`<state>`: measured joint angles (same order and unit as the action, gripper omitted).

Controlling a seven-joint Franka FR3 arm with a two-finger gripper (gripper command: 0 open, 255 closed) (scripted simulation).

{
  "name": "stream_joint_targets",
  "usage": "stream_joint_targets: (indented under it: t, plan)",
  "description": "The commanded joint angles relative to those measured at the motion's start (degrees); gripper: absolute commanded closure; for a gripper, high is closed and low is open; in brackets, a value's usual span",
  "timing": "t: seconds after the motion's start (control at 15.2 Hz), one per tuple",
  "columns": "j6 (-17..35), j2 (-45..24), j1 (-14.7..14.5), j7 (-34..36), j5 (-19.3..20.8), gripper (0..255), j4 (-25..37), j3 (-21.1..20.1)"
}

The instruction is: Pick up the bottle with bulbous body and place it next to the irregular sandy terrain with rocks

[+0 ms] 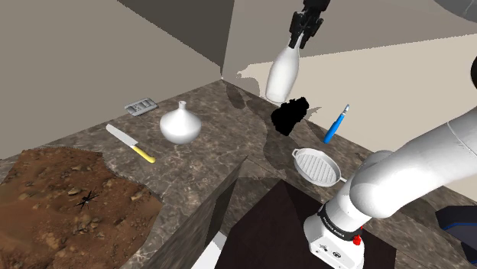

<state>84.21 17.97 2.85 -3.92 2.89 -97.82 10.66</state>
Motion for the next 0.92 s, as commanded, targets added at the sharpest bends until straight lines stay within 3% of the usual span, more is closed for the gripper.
stream_joint_targets:
  t: [0.0,0.4,0.86]
  plan:
    - [-1.86,-0.73,-0.05,-0.08,-0.12,255,2.59,0.01]
    - [-6.44,-3.20,-0.12,-0.42,-0.50,255,9.61,0.20]
    - [-0.09,-0.45,-3.13,9.17,-1.27,255,0.31,-6.11]
